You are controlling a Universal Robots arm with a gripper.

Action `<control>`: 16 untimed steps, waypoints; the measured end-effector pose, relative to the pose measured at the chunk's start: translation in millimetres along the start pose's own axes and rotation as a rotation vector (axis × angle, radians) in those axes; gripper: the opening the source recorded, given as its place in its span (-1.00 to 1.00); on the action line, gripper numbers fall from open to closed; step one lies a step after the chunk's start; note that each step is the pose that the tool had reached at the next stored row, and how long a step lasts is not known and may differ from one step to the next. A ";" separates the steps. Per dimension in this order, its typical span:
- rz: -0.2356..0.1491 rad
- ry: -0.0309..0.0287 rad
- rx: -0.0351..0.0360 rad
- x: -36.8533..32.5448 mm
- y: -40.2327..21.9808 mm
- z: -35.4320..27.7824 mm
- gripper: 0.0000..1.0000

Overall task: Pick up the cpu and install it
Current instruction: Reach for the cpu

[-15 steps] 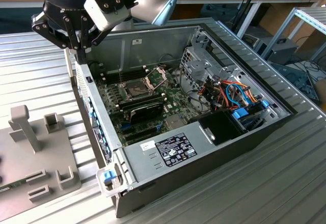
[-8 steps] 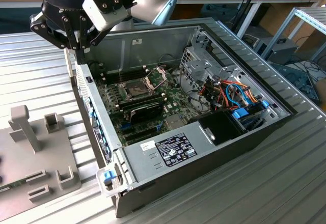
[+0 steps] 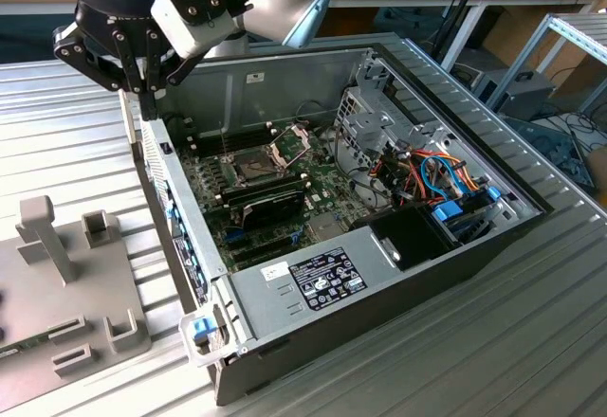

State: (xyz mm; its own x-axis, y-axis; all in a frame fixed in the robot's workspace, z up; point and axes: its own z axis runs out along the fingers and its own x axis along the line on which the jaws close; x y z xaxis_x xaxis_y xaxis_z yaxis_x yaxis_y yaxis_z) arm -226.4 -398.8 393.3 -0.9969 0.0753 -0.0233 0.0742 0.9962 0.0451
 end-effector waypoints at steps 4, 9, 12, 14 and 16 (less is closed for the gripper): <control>0.000 0.0000 0.0000 2.1 -0.2 -0.1 -0.79; 0.000 0.0000 0.0000 2.8 -0.2 -0.1 -0.79; 0.000 0.0000 0.0001 3.6 -0.3 -0.1 -0.79; 0.000 0.0000 0.0000 4.4 -0.3 -0.1 -0.79; 0.000 0.0000 0.0000 4.6 -0.4 -0.1 -0.79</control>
State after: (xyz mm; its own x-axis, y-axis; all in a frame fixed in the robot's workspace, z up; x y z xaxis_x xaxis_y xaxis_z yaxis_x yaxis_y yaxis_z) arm -231.0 -398.8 393.3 -0.9969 0.0753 -0.0233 0.0742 0.9962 0.0451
